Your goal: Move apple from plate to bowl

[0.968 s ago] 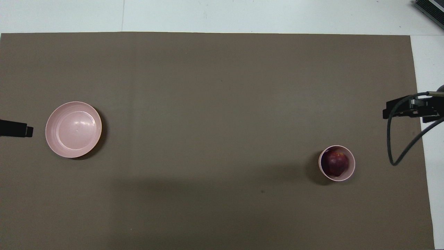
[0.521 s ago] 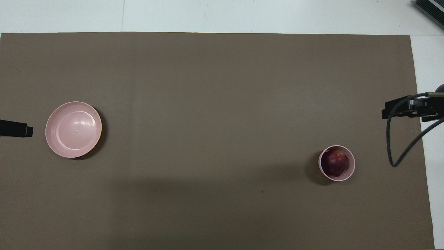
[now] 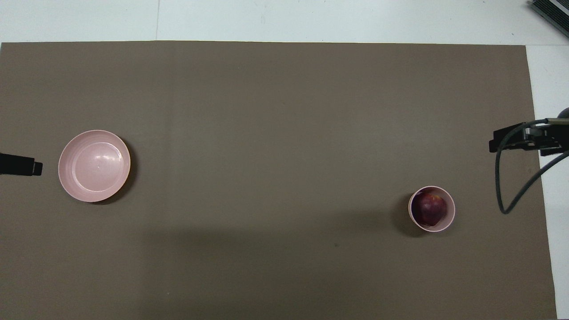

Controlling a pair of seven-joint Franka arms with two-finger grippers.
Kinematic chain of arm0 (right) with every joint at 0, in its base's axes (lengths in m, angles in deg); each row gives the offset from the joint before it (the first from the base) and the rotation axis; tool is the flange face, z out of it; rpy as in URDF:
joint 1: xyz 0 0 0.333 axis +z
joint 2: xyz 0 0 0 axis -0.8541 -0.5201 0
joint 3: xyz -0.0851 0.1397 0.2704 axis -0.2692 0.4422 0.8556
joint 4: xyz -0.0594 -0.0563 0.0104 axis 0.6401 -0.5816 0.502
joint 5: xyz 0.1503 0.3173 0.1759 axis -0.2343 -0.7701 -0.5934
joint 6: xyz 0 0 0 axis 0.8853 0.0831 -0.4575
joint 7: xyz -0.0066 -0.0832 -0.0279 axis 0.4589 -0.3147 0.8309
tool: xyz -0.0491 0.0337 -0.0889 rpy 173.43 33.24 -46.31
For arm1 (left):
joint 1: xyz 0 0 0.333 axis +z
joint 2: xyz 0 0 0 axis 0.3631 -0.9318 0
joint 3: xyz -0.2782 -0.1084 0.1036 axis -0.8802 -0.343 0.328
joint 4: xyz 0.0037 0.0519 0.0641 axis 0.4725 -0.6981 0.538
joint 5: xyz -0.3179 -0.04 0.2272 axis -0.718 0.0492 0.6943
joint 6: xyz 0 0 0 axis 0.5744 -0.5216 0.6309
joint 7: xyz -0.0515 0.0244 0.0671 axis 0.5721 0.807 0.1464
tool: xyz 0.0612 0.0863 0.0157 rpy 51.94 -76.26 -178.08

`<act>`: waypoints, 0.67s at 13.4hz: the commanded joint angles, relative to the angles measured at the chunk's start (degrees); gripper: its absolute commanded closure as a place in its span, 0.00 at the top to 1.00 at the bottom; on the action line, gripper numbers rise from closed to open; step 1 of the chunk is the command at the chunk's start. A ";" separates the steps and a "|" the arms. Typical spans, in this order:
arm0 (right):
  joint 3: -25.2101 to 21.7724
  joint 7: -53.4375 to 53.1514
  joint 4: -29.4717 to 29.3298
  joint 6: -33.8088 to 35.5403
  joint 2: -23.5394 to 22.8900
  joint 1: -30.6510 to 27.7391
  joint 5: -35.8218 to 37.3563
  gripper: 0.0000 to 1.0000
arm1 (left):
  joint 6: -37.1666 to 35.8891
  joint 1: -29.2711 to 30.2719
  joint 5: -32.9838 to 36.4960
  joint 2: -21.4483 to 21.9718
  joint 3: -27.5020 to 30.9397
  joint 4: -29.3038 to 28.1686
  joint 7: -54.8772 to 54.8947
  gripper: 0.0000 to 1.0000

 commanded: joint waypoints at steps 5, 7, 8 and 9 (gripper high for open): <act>0.35 1.51 -0.46 -0.14 -0.18 -0.25 0.25 1.00 | -1.22 -0.18 0.50 -0.09 0.15 1.05 0.17 1.00; 0.35 1.51 -0.46 -1.36 -0.27 -0.25 0.17 1.00 | -1.22 -0.18 0.50 -0.09 0.15 1.05 0.17 1.00; 0.35 1.51 -0.29 -1.55 -0.18 -0.16 0.16 1.00 | -1.22 -0.18 0.50 -0.09 0.15 1.05 0.17 1.00; 0.35 1.51 -0.29 -1.55 -0.18 -0.16 0.16 1.00 | -1.22 -0.18 0.50 -0.09 0.15 1.05 0.17 1.00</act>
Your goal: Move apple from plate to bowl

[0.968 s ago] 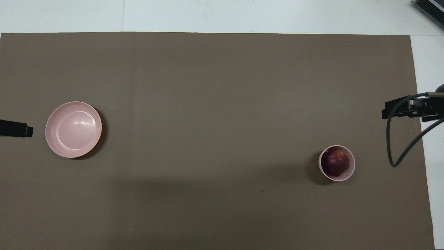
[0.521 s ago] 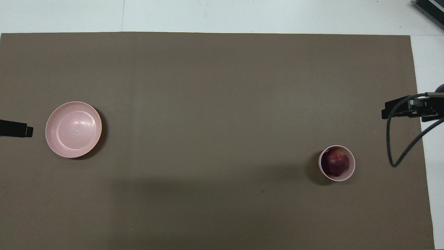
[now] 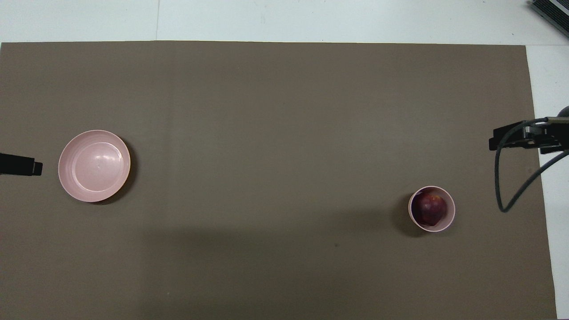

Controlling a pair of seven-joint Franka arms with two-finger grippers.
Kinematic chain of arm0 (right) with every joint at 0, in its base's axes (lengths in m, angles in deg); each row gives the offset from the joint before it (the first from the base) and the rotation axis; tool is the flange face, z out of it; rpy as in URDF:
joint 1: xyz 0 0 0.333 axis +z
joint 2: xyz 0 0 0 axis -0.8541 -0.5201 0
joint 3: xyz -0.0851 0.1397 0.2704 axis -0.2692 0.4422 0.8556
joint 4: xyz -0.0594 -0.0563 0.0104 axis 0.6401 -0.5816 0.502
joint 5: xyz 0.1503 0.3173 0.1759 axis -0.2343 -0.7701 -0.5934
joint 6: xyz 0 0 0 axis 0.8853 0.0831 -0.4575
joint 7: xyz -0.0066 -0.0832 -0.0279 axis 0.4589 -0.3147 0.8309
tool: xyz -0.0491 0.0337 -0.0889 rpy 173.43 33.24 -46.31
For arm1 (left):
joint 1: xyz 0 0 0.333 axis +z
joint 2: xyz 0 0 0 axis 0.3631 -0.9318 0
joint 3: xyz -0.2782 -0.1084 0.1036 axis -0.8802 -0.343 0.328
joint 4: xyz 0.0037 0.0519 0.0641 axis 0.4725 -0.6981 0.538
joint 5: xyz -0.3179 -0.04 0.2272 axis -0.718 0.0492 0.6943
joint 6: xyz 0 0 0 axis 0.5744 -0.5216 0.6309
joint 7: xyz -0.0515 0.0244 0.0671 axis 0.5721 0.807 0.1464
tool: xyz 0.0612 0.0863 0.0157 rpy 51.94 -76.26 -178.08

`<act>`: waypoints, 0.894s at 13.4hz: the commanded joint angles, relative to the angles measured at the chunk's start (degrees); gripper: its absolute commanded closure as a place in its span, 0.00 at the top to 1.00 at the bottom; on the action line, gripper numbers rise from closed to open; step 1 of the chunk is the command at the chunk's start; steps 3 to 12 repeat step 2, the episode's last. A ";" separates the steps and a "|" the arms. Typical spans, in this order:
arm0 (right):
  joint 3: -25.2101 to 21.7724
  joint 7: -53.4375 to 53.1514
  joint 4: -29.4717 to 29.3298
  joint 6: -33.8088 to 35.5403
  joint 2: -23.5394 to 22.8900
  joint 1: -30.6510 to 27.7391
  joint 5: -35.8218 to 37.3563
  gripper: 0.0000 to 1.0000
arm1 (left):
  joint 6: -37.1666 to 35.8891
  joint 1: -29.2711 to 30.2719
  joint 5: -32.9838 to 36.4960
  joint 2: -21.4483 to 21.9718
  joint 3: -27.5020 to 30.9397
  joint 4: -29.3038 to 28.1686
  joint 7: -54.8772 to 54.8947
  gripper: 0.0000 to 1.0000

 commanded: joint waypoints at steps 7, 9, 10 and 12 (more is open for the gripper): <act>0.31 1.50 -0.29 -0.66 -0.18 -0.20 0.16 1.00 | -1.22 -0.18 0.50 -0.09 0.15 1.05 0.17 1.00; 0.31 1.50 -0.29 -0.66 -0.18 -0.20 0.16 1.00 | -1.22 -0.18 0.50 -0.09 0.15 1.05 0.17 1.00; 0.31 1.50 -0.29 -0.66 -0.18 -0.20 0.16 1.00 | -1.22 -0.18 0.50 -0.09 0.15 1.05 0.17 1.00; 0.31 1.50 -0.29 -0.66 -0.18 -0.20 0.16 1.00 | -1.22 -0.18 0.50 -0.09 0.15 1.05 0.17 1.00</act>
